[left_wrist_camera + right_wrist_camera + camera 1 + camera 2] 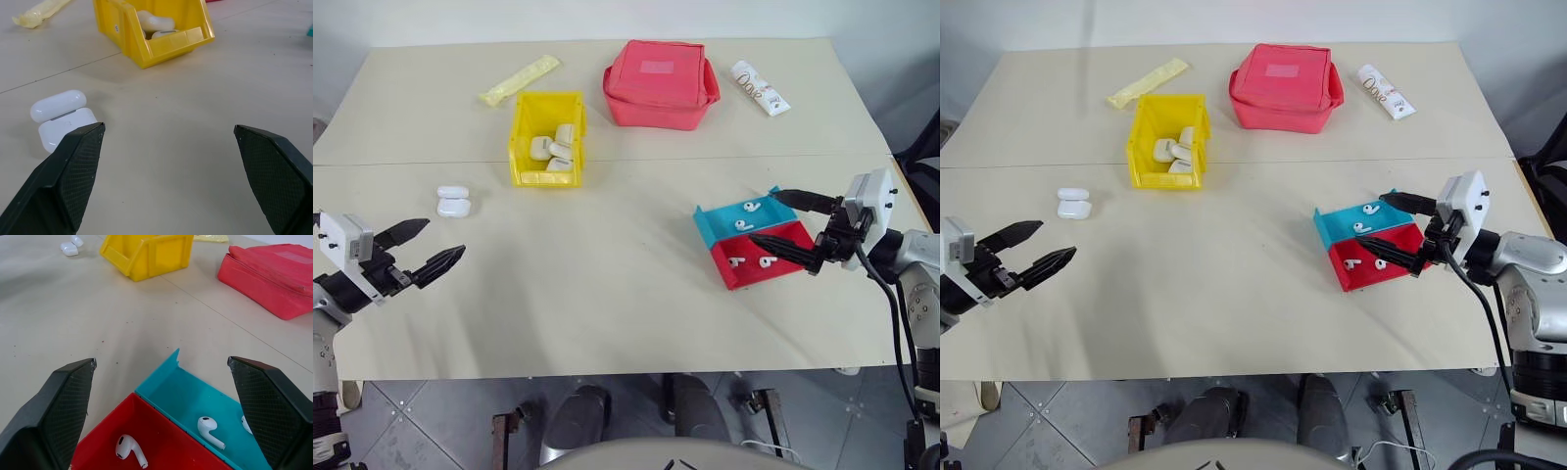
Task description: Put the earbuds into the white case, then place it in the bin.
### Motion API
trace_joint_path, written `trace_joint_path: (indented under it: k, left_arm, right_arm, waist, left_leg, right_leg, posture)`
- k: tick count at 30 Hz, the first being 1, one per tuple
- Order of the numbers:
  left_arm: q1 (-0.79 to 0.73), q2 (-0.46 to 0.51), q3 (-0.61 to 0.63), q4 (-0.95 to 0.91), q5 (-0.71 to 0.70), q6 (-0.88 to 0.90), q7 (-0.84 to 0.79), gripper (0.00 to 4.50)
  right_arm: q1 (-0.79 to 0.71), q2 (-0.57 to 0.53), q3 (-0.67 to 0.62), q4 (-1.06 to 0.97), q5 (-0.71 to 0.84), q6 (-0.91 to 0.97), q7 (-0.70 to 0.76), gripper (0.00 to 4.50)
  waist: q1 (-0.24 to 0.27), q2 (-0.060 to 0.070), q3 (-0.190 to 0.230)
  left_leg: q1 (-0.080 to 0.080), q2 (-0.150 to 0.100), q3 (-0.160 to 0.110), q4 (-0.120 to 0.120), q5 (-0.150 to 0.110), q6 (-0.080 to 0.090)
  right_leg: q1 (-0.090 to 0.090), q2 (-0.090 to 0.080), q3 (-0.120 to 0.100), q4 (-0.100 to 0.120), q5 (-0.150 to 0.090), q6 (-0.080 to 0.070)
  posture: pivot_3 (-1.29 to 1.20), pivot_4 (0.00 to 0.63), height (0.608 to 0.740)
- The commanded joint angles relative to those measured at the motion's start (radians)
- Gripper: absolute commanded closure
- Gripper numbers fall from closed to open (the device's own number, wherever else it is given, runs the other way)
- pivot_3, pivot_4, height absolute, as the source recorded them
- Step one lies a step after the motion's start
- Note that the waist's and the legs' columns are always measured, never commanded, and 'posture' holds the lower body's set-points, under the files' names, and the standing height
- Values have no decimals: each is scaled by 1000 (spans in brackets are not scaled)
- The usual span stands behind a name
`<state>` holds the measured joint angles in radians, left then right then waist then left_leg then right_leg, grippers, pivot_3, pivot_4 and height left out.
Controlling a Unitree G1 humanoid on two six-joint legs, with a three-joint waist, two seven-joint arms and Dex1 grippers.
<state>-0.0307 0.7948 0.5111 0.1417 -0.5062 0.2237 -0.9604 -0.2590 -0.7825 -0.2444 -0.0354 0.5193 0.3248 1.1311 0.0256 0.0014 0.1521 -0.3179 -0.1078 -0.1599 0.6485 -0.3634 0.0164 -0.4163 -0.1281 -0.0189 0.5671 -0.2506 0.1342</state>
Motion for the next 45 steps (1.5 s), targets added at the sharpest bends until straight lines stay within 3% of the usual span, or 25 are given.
trace_joint_path:
  k: [1,6,10,19,25,28,34,37,42,45]
  left_arm:
    - [-11,16,46,-22,7,-24,43,18]
    - [27,27,52,-42,31,11,104,18]
    - [138,47,130,-83,48,71,149,18]
    - [380,49,300,-88,42,122,109,18]
    - [408,34,321,-120,21,125,104,18]
    - [363,51,285,-156,19,156,122,18]
    - [115,189,97,-213,49,477,271,18]
    - [-42,248,-31,-168,80,605,319,18]
    - [-374,261,-277,18,164,778,376,18]
    - [-481,264,-378,96,202,827,357,18]
  right_arm:
    - [-21,-24,-40,-12,19,-20,7,0]
    - [-37,-23,-34,2,16,-19,14,0]
    - [-56,-28,-21,22,8,-36,42,0]
    - [-79,-43,6,45,28,-34,167,0]
    - [-110,-40,21,69,23,-41,215,0]
    - [-147,-30,35,79,26,-43,218,0]
    - [-175,-32,69,41,52,-19,268,0]
    - [-175,-35,82,2,67,-4,276,0]
    - [-187,-31,86,-20,93,13,278,0]
    - [-180,-30,88,-32,96,14,273,0]
  waist:
    - [0,0,0]
    - [-1,0,0]
    - [-5,-1,0]
    - [3,-2,1]
    - [2,-2,3]
    - [1,-2,3]
    - [7,-4,4]
    - [1,-4,4]
    - [-7,-4,4]
    - [-7,-6,3]
  left_leg:
    - [0,0,0,0,0,0]
    - [0,0,0,0,0,0]
    - [0,1,3,0,-2,0]
    - [0,3,5,0,-4,0]
    - [0,3,4,1,-7,-4]
    - [0,3,5,1,-7,-4]
    - [0,3,2,1,-6,-6]
    - [0,2,2,1,-6,-5]
    - [0,2,5,0,-4,-1]
    - [-1,5,7,0,-4,-3]
  right_leg:
    - [0,0,0,0,0,0]
    - [0,0,0,0,0,0]
    - [-1,0,1,0,0,0]
    - [-1,-1,1,-2,0,0]
    - [-1,-1,0,-1,0,-1]
    - [-1,-1,0,-1,1,-1]
    - [-1,2,0,0,1,-1]
    - [-1,4,0,4,1,-1]
    - [-4,6,0,5,2,0]
    - [-6,9,2,6,2,0]
  posture:
    - [0,150,740]
    - [0,150,740]
    - [0,150,740]
    - [0,150,740]
    - [0,150,740]
    - [0,150,740]
    - [0,150,740]
    - [0,150,740]
    - [0,150,740]
    - [0,150,740]
